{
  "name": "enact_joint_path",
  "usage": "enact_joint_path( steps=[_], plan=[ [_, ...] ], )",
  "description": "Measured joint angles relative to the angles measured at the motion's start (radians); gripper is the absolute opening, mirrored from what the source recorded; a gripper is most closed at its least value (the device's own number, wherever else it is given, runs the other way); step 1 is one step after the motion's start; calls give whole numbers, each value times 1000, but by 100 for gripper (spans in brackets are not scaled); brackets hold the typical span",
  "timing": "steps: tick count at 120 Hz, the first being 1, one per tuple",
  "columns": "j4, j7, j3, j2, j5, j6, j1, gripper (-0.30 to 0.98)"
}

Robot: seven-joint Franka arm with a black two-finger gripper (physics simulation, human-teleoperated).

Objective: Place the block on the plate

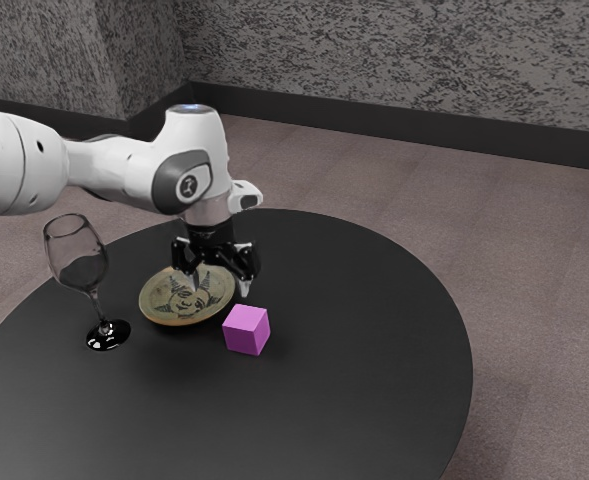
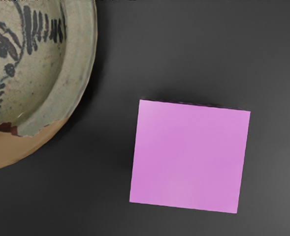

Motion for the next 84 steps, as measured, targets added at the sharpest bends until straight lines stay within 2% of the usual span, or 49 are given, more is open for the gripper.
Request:
enact_joint_path(
  steps=[41,84],
  plan=[
    [-62,-11,-44,58,-8,120,-2,69],
    [-34,-5,-46,137,1,220,8,69]
  ],
)
